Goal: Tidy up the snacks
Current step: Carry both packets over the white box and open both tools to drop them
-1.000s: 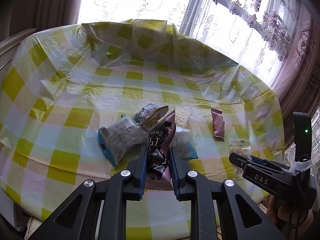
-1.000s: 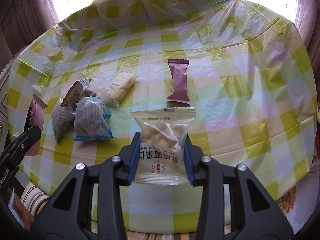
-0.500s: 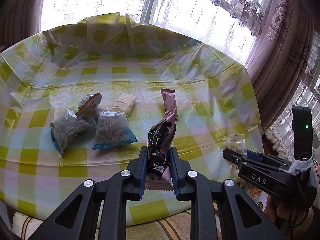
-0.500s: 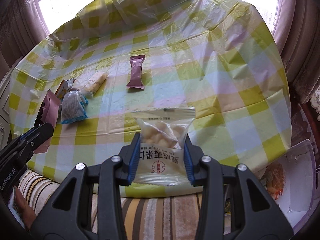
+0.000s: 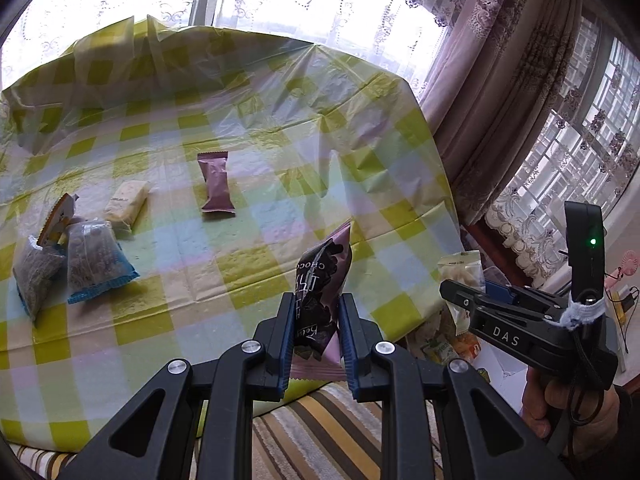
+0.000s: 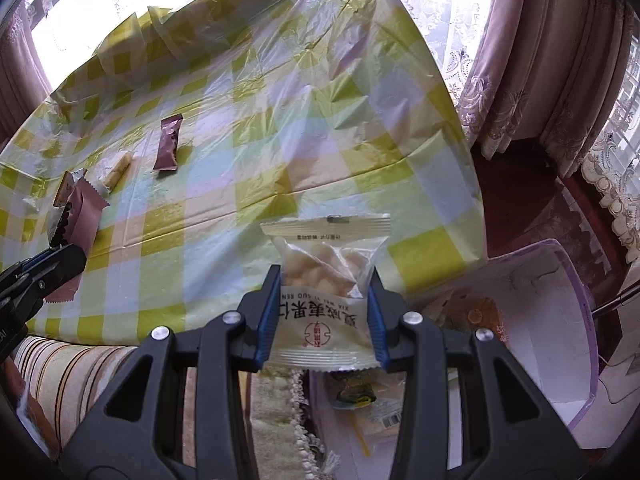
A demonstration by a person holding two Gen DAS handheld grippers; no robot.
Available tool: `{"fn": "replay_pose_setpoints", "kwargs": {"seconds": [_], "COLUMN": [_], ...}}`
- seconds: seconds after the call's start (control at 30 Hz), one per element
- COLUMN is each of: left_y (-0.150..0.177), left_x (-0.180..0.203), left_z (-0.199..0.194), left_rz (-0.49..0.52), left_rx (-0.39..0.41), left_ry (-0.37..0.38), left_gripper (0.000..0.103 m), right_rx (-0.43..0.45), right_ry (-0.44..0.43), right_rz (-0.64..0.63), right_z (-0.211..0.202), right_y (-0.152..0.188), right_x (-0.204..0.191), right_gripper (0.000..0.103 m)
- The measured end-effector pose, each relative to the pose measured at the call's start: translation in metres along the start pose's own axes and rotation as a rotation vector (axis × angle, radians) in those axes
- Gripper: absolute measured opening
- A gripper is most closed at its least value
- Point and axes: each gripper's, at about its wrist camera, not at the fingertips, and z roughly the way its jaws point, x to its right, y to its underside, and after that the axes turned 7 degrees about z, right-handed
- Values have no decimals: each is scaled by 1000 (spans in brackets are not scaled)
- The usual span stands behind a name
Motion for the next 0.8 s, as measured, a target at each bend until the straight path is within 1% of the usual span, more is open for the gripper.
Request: {"fn": "replay_pose_setpoints", "kwargs": {"seconds": [0.23, 0.33, 0.53, 0.67, 0.73, 0.77, 0.8], "left_y": [-4, -2, 6, 14, 20, 22, 24], "left_x": [51, 74, 115, 140, 151, 156, 159], "left_z": [23, 32, 41, 44, 45, 46, 47], "left_rz": [100, 139, 229, 288, 321, 335, 349], "left_rx": [-74, -119, -188, -243, -284, -300, -307], "left_ry": [136, 213, 321, 430, 510, 527, 519], "left_gripper": [22, 22, 22, 23, 26, 28, 36], "right_rx": [10, 4, -28, -51, -58, -59, -61], "right_ry": [107, 148, 218, 252, 259, 265, 272], "right_rz": [60, 86, 136, 168, 181, 187, 194], "right_z": [-13, -17, -20, -24, -27, -28, -29], "right_y": [1, 5, 19, 30, 33, 35, 36], "right_x": [62, 85, 122, 140, 147, 150, 153], "right_gripper": [43, 43, 44, 45, 46, 46, 47]}}
